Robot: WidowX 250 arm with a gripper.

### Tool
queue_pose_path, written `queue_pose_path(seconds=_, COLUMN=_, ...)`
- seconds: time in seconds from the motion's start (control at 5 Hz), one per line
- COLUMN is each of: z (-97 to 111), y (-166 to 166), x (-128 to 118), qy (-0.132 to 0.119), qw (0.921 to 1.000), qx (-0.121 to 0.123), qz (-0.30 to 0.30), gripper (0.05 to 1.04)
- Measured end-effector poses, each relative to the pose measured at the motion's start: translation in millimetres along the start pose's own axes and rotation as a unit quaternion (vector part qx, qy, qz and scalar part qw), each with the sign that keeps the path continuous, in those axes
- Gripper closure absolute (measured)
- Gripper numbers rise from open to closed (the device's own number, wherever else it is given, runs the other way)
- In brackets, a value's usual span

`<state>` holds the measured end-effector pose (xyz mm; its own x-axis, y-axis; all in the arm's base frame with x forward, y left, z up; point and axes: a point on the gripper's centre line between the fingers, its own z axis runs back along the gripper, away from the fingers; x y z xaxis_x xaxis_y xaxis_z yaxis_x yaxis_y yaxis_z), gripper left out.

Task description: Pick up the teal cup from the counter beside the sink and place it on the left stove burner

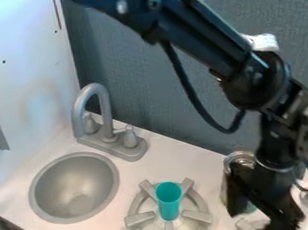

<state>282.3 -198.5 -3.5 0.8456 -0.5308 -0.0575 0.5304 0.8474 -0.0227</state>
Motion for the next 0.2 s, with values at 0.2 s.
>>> queue_pose_path(seconds=0.2, z=-0.7, y=-10.5, x=2.9, qy=-0.01, qw=0.9998, qx=-0.009, qz=0.018, gripper=0.083)
